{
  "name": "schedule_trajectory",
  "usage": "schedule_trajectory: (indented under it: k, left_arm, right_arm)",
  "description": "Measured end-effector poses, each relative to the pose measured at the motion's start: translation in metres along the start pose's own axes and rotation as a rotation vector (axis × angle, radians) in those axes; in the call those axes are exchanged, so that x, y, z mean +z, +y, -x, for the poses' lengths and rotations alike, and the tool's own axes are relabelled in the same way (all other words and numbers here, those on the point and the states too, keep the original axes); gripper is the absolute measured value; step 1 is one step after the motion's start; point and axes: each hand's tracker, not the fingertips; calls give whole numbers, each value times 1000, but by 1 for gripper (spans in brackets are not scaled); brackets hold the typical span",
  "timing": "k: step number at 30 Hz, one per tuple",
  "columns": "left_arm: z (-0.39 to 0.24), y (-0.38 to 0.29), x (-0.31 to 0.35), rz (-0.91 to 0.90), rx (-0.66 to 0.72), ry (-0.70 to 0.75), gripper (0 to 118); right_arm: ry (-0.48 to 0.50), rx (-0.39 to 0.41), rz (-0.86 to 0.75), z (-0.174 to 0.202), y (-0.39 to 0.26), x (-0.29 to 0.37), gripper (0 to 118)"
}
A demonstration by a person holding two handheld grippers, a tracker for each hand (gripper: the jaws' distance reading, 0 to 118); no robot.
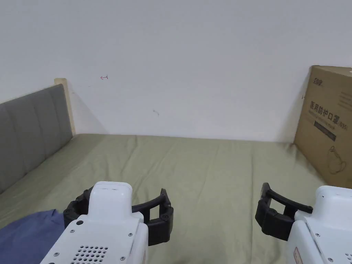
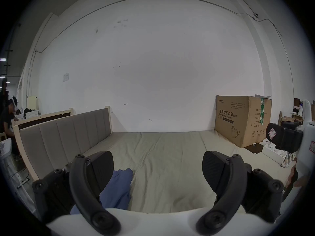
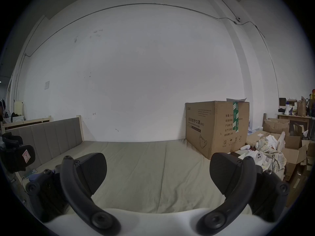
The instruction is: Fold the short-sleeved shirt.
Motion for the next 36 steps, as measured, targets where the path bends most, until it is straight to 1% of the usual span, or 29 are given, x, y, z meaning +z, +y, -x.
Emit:
schedule_trajectory:
  k: [4, 6, 7, 9, 10, 12, 14, 16, 17, 20, 21, 22, 23, 24, 25, 26, 27, 29, 31, 33, 34, 35, 36]
  left_arm:
    - [0, 1, -1, 0, 11, -5, 108]
    - [1, 3, -1, -7, 25, -5, 108]
    - [3, 3, 0, -11, 44, -10, 108]
    - [10, 5, 0, -21, 149, -45, 108]
    - [15, 5, 1, -32, 228, -71, 108]
    - [28, 0, 0, -56, 419, -117, 108]
    - [44, -14, -3, -67, 683, -140, 109]
    - [54, -34, -7, -77, 889, -154, 109]
    - [57, -43, -9, -51, 950, -131, 109]
    - [59, -64, -16, 44, 956, -48, 109]
    - [59, -70, -18, 68, 951, -17, 109]
    - [59, -73, -18, 70, 964, -18, 109]
    - [57, -75, -19, 79, 981, -27, 109]
    - [57, -74, -19, 80, 980, -40, 109]
    - [55, -70, -20, 82, 967, -42, 109]
    - [53, -65, -21, 79, 924, -38, 109]
    - [47, -56, -19, 64, 835, -20, 109]
    - [36, -35, -20, 58, 645, 24, 109]
    - [19, -16, -16, 5, 411, 28, 109]
    - [3, -3, -12, -52, 192, 10, 109]
    - [-7, 2, -10, -73, 70, 6, 109]
    - [-13, 3, -6, -84, -30, 4, 109]
    - [-20, 2, -6, -85, -108, 13, 109]
  right_arm:
    - [-3, 10, -6, 0, 2, 0, 118]
    - [-5, 28, -16, 2, 5, 0, 118]
    - [-11, 44, -23, 4, 6, 1, 118]
    - [-29, 117, -62, 10, 11, 3, 118]
    - [-50, 177, -86, 16, 12, 5, 118]
    - [-67, 331, -160, 29, 11, 9, 118]
    - [-112, 531, -218, 47, 6, 12, 118]
    - [-115, 699, -259, 62, -3, 15, 118]
    - [-92, 770, -269, 68, -8, 17, 118]
    - [-6, 955, -272, 80, -26, 19, 118]
    - [6, 1021, -267, 85, -33, 18, 118]
    - [22, 1063, -249, 87, -39, 17, 118]
    - [44, 1087, -239, 90, -45, 15, 118]
    - [50, 1081, -233, 91, -48, 14, 118]
    - [67, 1056, -206, 92, -48, 14, 118]
    - [82, 1017, -179, 91, -47, 12, 118]
    - [87, 955, -160, 90, -43, 10, 118]
    - [107, 743, -96, 82, -26, 7, 118]
    - [130, 418, 2, 65, -4, -2, 118]
    - [174, 131, 80, 44, 9, -8, 118]
    - [161, -10, 113, 33, 11, -12, 118]
    - [124, -98, 132, 24, 7, -14, 118]
    - [90, -159, 122, 16, 1, -15, 118]
